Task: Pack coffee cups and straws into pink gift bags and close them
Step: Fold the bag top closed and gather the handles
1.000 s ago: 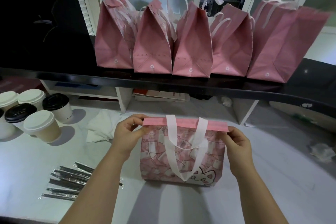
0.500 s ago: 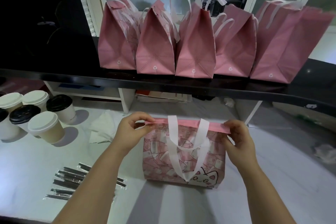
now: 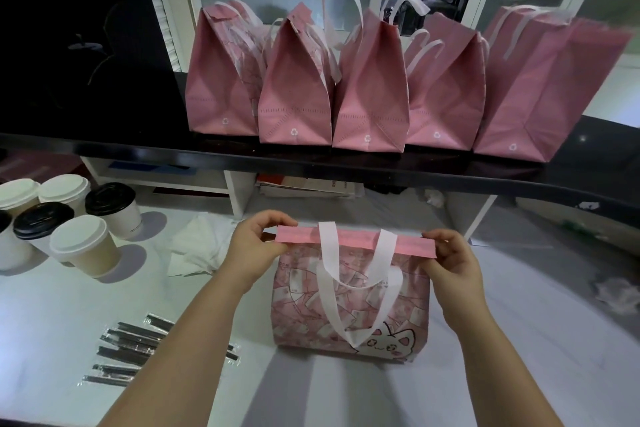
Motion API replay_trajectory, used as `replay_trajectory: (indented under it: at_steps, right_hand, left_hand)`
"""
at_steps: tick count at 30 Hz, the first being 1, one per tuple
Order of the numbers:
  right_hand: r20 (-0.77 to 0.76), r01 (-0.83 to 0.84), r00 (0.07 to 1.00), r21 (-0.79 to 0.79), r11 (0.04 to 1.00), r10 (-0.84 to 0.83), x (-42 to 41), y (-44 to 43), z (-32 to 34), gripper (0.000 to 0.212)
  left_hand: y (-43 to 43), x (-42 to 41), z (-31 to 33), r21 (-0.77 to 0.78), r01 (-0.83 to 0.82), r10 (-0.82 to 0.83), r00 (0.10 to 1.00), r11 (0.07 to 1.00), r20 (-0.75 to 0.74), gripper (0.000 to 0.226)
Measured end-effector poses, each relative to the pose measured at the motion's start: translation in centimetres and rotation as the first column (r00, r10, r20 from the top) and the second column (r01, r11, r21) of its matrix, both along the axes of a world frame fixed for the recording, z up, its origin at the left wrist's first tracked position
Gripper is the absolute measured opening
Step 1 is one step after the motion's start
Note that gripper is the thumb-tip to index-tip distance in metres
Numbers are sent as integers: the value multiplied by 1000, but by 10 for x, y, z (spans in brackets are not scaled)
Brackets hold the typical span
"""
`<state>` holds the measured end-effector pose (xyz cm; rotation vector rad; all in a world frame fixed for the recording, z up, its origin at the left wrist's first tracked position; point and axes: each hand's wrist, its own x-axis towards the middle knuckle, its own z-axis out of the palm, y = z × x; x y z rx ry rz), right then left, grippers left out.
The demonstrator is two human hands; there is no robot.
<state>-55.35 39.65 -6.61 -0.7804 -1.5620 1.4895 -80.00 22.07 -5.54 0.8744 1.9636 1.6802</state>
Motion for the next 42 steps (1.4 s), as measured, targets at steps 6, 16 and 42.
replay_trajectory:
  at_steps: [6, 16, 42]
  right_hand:
    - [93, 4, 995, 220, 976, -25, 2, 4, -2, 53]
    - [197, -54, 980, 462, 885, -43, 7, 15, -8, 59]
    - [319, 102, 925, 318, 943, -207, -5, 1, 9, 32]
  left_hand:
    - [-5, -2, 7, 28, 4, 0, 990, 1000, -138, 29]
    - [-17, -9, 2, 24, -28, 35, 908, 999, -418, 29]
    - [-1, 18, 13, -171, -84, -80, 632, 982, -771, 10]
